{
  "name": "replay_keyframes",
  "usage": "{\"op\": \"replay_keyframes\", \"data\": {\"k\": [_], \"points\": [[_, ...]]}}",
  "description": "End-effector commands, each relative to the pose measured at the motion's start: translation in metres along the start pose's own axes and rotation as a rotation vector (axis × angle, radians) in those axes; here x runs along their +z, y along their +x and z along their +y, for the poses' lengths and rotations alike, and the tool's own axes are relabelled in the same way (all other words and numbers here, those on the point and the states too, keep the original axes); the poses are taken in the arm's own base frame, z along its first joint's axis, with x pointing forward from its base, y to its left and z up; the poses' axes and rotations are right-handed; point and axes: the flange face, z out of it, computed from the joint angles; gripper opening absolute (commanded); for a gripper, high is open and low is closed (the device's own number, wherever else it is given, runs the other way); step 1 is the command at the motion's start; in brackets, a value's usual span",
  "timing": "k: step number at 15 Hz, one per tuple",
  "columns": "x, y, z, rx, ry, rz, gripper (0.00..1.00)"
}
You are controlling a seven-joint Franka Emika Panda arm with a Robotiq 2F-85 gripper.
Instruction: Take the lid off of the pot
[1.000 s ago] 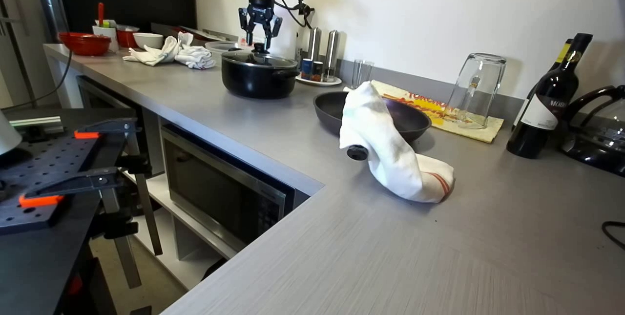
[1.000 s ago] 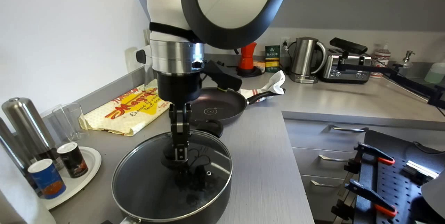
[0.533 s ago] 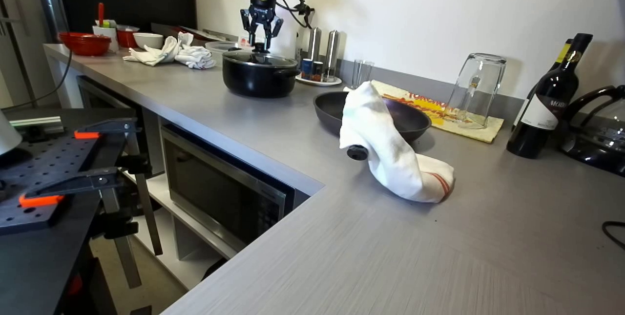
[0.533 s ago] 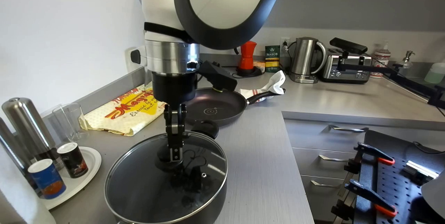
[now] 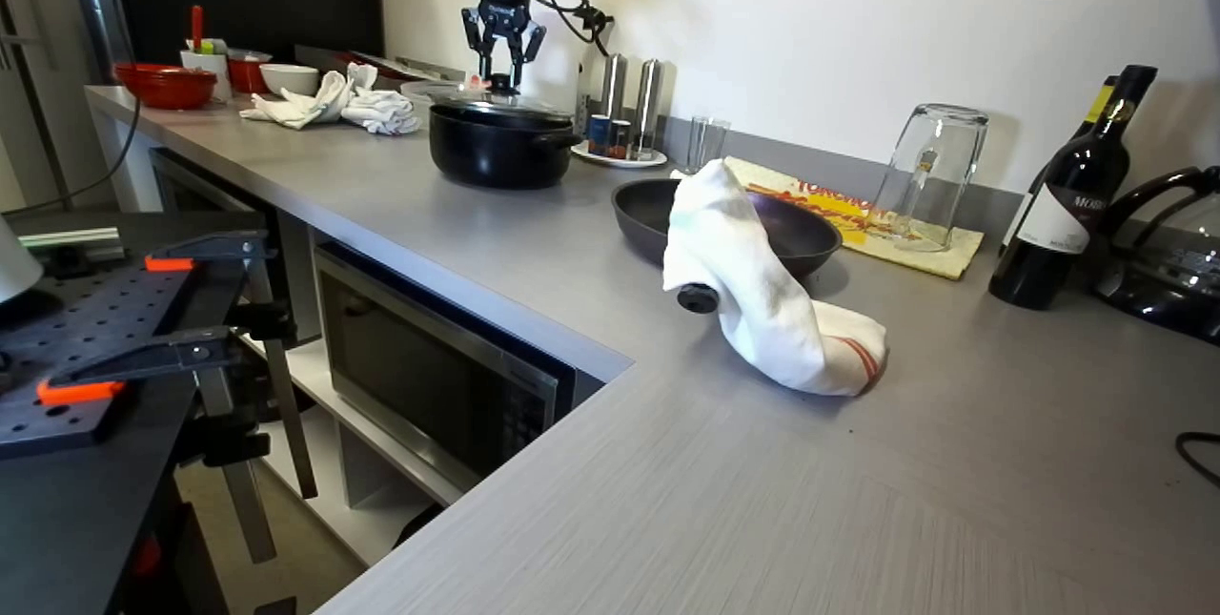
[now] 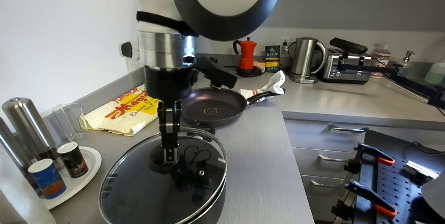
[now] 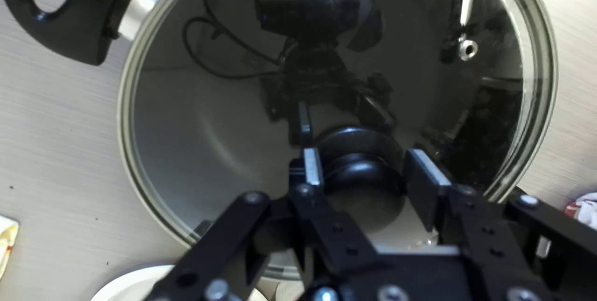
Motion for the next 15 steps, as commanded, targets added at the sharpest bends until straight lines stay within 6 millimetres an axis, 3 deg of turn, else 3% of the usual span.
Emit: {"op": "replay_keyframes", "data": {"k": [1, 8, 15], "points": [[-0.037, -0.003, -0.004, -0.019, -0.039, 0.038, 0.23], [-0.058, -0.027, 0.027, 0.034, -0.060, 0.071, 0.23], [-0.061, -0.102, 0.079, 0.150, -0.027, 0.123, 0.23]]}}
